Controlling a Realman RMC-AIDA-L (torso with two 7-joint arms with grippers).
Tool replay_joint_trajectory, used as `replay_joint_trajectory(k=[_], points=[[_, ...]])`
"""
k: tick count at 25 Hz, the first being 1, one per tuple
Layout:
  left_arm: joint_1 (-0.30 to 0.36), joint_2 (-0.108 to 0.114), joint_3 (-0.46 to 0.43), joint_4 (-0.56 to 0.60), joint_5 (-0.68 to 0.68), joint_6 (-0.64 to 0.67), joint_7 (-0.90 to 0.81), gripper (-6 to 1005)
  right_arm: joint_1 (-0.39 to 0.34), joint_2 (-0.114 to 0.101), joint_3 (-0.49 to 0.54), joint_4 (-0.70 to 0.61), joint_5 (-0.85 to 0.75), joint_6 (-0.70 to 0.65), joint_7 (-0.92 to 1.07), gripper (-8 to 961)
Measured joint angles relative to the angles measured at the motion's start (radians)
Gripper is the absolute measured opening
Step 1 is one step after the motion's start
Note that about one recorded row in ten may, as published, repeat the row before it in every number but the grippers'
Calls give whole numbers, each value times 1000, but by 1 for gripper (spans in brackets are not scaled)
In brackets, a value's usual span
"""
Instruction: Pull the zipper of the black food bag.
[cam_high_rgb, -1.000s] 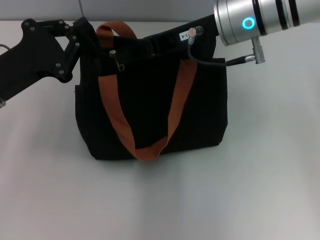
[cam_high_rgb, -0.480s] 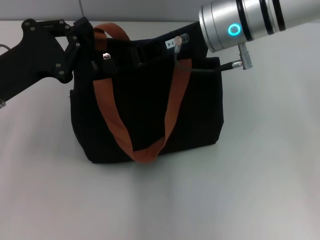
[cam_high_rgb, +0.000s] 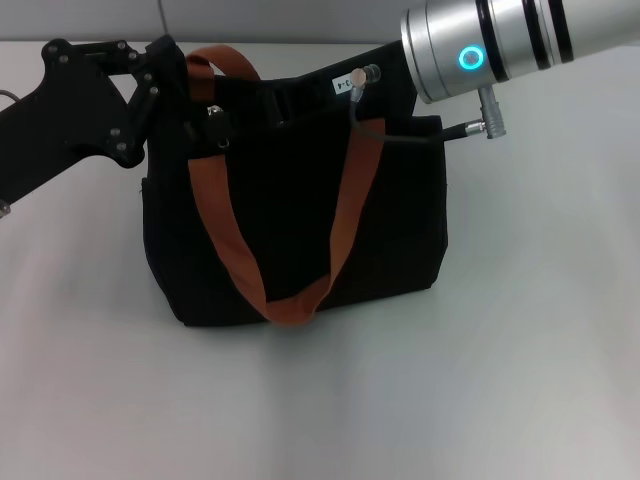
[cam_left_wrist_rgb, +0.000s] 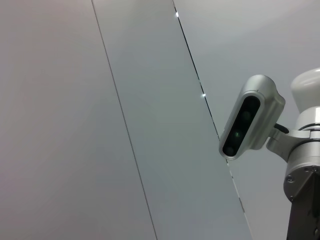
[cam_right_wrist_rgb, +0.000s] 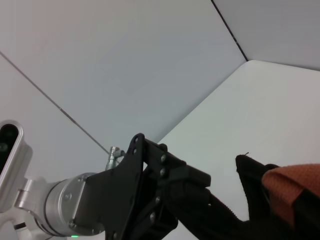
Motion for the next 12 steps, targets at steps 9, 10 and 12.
replay_joint_trajectory(k=[9, 10, 12], points=[[2, 0, 0, -1, 0, 5, 0, 64, 0, -5, 1, -4, -5, 6, 0, 203], [3, 0, 0, -1, -2, 6, 0, 64, -1, -6, 1, -6, -6, 6, 0, 203], [4, 0, 0, -1, -5, 7, 0, 64, -2, -6, 2, -6, -7, 6, 0, 203]])
